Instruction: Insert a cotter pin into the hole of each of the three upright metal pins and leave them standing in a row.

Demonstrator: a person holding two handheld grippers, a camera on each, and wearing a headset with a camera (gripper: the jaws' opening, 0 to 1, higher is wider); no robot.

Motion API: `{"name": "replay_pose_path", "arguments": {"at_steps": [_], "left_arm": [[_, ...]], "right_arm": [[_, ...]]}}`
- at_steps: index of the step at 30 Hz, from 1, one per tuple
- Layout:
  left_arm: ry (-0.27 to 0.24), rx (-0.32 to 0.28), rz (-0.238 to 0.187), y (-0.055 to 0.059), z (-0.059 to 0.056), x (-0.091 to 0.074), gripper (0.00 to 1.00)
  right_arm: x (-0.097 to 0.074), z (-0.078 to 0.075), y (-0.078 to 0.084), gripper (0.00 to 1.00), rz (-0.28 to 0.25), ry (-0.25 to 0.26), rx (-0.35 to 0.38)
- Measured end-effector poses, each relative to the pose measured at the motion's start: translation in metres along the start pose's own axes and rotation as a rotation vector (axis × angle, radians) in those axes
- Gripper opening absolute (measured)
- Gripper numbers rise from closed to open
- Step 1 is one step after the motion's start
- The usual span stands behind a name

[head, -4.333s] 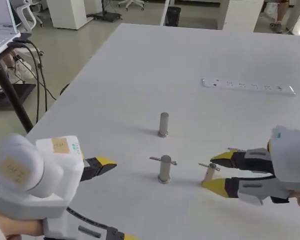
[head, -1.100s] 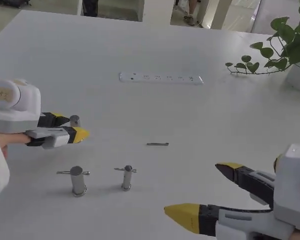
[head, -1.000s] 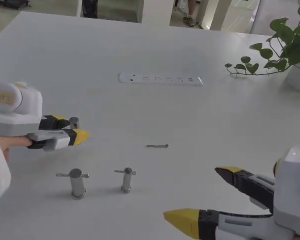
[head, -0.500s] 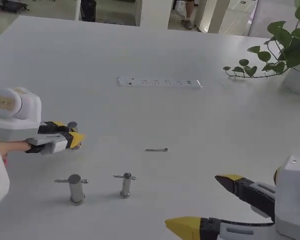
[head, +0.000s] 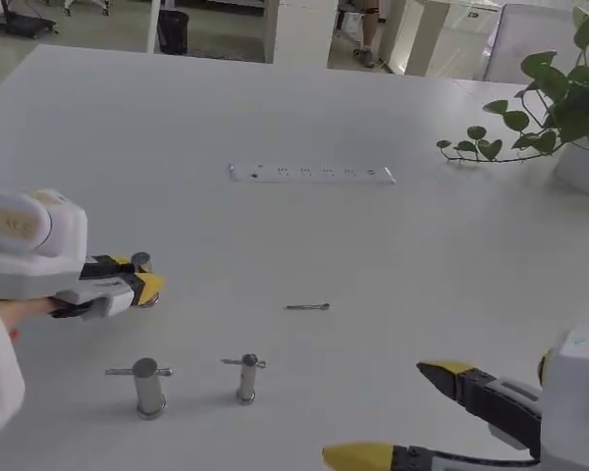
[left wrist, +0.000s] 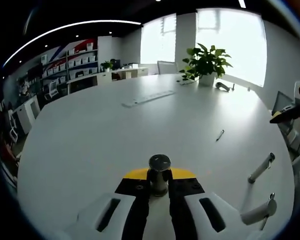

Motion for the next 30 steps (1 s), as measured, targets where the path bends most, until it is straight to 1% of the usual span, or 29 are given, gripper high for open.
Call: {"name": "replay_pose_path", "arguments": {"at_steps": [2,3,4,6,7,8,9,11,12,15,17,20,22,24,26,30], "left_arm": [[-0.006,0.011,0.0,0.0,0.0,0.0,0.1],[-0.011,0.001,0.001,0.0,0.001,0.0,0.1],[-0.028,-0.056,0.001,0.0,0.002,0.0,0.09],[-0.042,-0.042,0.001,0.0,0.006,0.0,0.09],[-0.054,-0.03,0.008,0.0,0.008,-0.001,0.09],[-0.057,-0.034,0.009,0.0,0.008,-0.001,0.09],[-0.062,-0.055,0.0,-0.001,0.01,-0.003,0.09],[-0.064,-0.072,-0.014,-0.004,0.011,-0.006,0.09],[-0.064,-0.078,-0.029,-0.01,0.012,-0.011,0.09],[-0.066,-0.063,-0.048,-0.018,0.012,-0.02,0.09],[-0.07,-0.056,-0.053,-0.021,0.015,-0.025,0.09],[-0.064,-0.055,-0.052,-0.02,0.017,-0.033,0.09],[-0.047,-0.022,-0.044,-0.016,0.015,-0.039,0.09],[-0.044,-0.025,-0.045,-0.013,0.013,-0.046,0.09],[-0.049,-0.044,-0.05,-0.011,0.013,-0.054,0.09],[-0.062,-0.055,-0.046,-0.005,0.015,-0.066,0.09]], "right_arm": [[-0.001,0.002,-0.003,0.84,-0.02,-0.013,0.009],[-0.001,0.002,-0.004,0.84,-0.025,-0.015,0.008],[-0.001,0.003,-0.005,0.84,-0.028,-0.016,0.008],[-0.001,0.003,-0.006,0.84,-0.031,-0.017,0.013],[-0.001,0.003,-0.006,0.84,-0.031,-0.017,0.014],[-0.001,0.003,-0.005,0.84,-0.031,-0.017,0.016],[-0.001,0.003,-0.005,0.84,-0.031,-0.017,0.016],[-0.001,0.003,-0.003,0.84,-0.028,-0.017,0.018],[0.0,0.003,-0.001,0.84,-0.02,-0.02,0.018],[0.001,0.005,0.003,0.84,-0.007,-0.024,0.015],[0.001,0.006,0.004,0.84,-0.007,-0.028,0.015],[0.002,0.008,0.005,0.84,-0.008,-0.032,0.014],[0.003,0.01,0.004,0.84,-0.011,-0.034,0.012],[0.004,0.011,0.004,0.84,-0.011,-0.04,0.013],[0.005,0.012,0.003,0.84,-0.006,-0.039,0.001],[0.004,0.013,-0.001,0.84,-0.018,-0.04,-0.007]]}}
Point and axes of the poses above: the centre of the closed fingertips' face, and the gripper's own axes: x roughly forward along the fingers, z roughly to its left, y roughly out of its underside, the point moved 2 cm from there along -x, roughly backward along the fingers, and after that the axes turned 5 degrees about -y, right-handed, at the moved point
